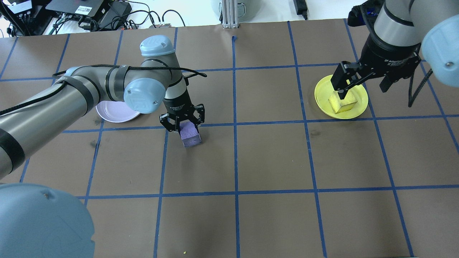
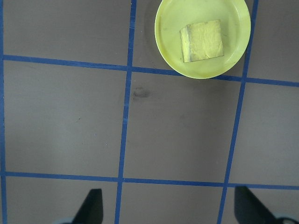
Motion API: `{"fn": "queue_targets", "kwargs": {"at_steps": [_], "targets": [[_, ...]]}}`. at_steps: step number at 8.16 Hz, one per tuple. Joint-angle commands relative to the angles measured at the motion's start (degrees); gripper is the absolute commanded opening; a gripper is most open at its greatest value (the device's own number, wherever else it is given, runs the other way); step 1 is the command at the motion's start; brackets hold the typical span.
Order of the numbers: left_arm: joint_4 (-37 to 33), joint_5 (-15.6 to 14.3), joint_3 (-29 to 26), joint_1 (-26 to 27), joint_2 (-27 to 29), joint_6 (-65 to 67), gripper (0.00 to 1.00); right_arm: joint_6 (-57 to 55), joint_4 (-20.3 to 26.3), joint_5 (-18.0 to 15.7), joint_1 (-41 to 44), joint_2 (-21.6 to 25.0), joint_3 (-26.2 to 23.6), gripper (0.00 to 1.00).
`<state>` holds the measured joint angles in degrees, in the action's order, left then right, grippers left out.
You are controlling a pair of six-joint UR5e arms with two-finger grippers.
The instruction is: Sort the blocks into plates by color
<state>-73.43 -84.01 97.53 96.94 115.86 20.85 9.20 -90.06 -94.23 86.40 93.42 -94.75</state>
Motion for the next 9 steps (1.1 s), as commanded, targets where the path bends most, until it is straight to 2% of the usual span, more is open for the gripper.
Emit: {"fn": "queue_targets", "kwargs": {"at_steps": [1,3,4,8,9], "targets": [[-2.24,-3.70,-9.60,-2.01,2.07,-11.13,0.22,0.03,0.06,0.01,0.00,0.01,0.00,1.00],[-7.31,-3.88,-20.13,-6.56,5.76,-17.04,0.19,0.03,-0.03,0.01,0.00,0.01,0.00,1.00],[-8.30,-4.32,-23.32,-8.59,7.17,-21.33,0.19,-0.05,0.06,0.01,0.00,0.01,0.00,1.00],[-7.52,-4.94,-24.67,-16.68,9.55,-35.31,0.18,-0.49,-0.03,-0.08,0.00,0.01,0.00,1.00],[-7.43,-7.37,-24.76,-18.70,9.65,-35.96,0.18,-0.58,-0.03,-0.08,0.00,0.01,0.00,1.00]]}}
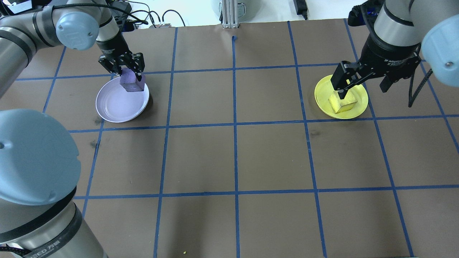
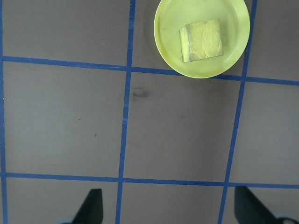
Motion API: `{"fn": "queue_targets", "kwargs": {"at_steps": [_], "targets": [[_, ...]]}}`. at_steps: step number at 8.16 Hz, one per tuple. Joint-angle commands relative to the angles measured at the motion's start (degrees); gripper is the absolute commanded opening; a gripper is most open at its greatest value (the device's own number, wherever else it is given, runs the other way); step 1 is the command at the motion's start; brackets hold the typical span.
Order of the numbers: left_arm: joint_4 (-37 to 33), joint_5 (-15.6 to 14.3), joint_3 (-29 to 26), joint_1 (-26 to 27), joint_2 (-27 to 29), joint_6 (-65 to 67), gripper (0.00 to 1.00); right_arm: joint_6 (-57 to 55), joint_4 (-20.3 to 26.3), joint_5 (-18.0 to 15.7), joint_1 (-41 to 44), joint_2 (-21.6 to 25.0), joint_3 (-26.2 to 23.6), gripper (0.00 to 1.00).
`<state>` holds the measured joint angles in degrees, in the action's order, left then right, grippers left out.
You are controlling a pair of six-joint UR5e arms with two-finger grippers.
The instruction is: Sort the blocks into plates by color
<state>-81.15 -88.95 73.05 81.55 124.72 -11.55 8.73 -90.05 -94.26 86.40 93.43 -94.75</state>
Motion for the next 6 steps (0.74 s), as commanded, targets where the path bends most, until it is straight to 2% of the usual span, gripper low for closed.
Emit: {"fn": "queue_targets", "kwargs": {"at_steps": [1,5,6], "targets": [[0.29,-4.02,-0.19,-4.63,0.88,-3.91,0.18,-0.03,-0.04,-0.05,0.00,0.00,0.00,1.00],[0.21,-3.68,-0.01,-5.52,2.98,-5.24,0.20,-0.03,-0.12,-0.05,0.00,-0.09,0.00,1.00],[0.29,-3.51,-0.10,-5.43,4.03,-5.06,0.36,-0.12,-0.04,-0.05,0.00,-0.09,0.00,1.00]]}}
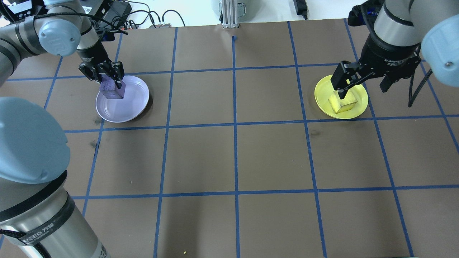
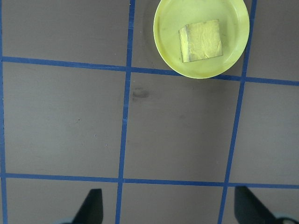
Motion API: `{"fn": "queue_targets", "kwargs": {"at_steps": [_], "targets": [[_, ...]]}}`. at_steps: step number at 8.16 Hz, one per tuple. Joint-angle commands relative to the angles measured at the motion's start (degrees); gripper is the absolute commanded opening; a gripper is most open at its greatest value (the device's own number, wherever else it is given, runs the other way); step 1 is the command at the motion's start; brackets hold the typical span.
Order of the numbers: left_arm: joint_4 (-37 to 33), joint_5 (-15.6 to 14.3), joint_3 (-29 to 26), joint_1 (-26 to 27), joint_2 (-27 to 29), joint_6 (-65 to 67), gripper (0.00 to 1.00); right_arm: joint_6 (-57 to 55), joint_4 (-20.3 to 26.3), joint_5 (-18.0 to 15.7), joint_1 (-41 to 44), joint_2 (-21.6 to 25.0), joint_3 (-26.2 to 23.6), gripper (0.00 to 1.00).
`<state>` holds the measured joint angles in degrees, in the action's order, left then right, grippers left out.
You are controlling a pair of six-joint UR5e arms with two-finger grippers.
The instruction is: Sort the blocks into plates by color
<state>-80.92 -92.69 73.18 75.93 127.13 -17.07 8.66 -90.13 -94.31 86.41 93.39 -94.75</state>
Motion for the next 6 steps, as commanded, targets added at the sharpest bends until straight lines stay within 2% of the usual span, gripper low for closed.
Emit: {"fn": "queue_targets", "kwargs": {"at_steps": [1,2,3,4,6], "targets": [[0.06,0.40,0.04,0.35,1.89,0.46,0.41,0.04,-0.05,0.00,-0.02,-0.05,0.00,1.00],[0.06,0.49,0.12,0.53,1.98,1.16,0.57,0.04,0.04,0.00,-0.02,-0.05,0.00,1.00],[0.06,0.66,0.13,0.53,1.98,1.51,0.82,0.04,-0.05,0.00,-0.02,-0.05,0.00,1.00],[0.06,0.58,0.04,0.71,1.98,1.52,1.00,-0.05,-0.05,0.00,-0.02,-0.05,0.00,1.00],[-0.11,0.58,-0.31,0.88,1.90,1.52,1.00,-0.05,0.04,0.00,-0.02,-0.14,0.00,1.00]]}}
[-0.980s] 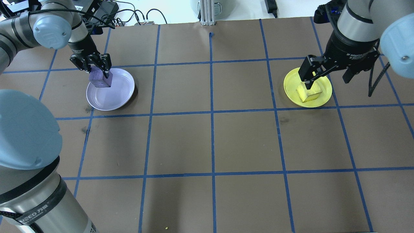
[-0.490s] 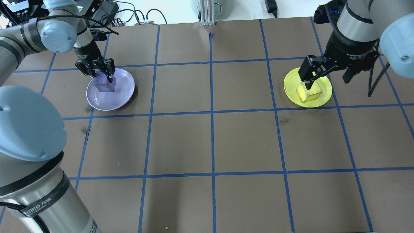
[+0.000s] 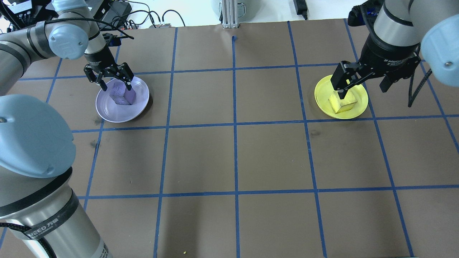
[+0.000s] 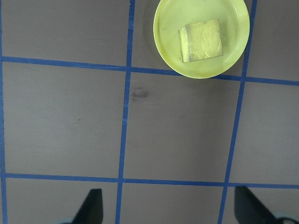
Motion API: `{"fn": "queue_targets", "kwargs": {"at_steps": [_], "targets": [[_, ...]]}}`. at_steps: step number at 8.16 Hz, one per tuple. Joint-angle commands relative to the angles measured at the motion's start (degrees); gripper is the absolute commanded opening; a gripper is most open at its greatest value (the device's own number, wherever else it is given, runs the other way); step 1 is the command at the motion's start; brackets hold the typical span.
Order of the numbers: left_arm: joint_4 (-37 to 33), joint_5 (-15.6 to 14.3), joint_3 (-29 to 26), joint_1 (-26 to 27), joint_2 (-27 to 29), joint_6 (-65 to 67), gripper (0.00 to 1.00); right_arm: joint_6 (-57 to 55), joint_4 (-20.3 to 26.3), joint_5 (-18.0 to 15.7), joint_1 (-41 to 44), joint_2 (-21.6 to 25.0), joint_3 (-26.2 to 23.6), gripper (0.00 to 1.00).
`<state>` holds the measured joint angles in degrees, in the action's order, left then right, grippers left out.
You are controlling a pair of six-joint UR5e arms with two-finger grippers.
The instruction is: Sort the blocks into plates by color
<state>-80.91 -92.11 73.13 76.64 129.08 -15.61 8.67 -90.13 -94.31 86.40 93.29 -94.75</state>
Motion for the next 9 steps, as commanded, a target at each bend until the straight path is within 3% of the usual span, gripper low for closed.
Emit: {"fn": "queue_targets", "kwargs": {"at_steps": [1,3,6,9], "targets": [[-0.65,-0.17,-0.36,0.53,-1.02,0.06,1.00,-0.05,0.13,0.09,0.00,-0.04,0.00,1.00],[-3.64,-0.44,-0.79,3.67,-5.83,1.36,1.00,-0.14,-0.48,0.09,0.00,-0.21,0.00,1.00],[-7.23,-1.32,-0.62,14.04,-19.18,14.89,1.00,-0.14,-0.66,0.44,0.00,-0.22,0.00,1.00],[-9.00,-0.44,-0.09,15.81,-25.63,15.00,1.00,0.03,-1.71,5.43,0.09,-0.13,-0.35,1.00]]}}
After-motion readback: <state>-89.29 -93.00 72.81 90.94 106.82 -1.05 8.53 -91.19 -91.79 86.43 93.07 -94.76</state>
